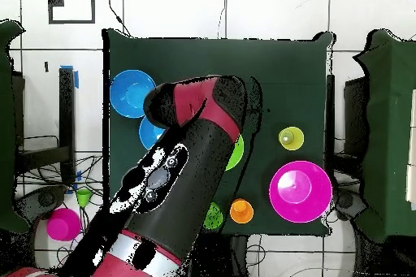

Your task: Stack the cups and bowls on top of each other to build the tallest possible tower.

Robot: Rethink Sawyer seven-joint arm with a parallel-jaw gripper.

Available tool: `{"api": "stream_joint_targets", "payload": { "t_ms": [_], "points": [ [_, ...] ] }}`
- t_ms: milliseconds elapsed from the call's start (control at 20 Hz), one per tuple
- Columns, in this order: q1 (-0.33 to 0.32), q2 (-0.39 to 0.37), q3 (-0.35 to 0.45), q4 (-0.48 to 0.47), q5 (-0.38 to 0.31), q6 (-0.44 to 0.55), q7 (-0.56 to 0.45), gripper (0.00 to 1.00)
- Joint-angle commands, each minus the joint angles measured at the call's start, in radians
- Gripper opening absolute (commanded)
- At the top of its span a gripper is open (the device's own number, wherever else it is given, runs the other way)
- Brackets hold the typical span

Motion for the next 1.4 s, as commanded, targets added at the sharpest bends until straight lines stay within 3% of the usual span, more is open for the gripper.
{"api": "stream_joint_targets", "payload": {
  "t_ms": [50, 1000, 1400],
  "points": [
    [-0.016, 0.057, 0.112, 0.014, 0.001, -0.054, 0.095, 1.0],
    [-0.031, 0.039, 0.127, 0.029, 0.018, -0.027, 0.062, 1.0],
    [-0.104, -0.044, 0.195, 0.134, 0.027, -0.054, -0.033, 1.0]
  ]
}}
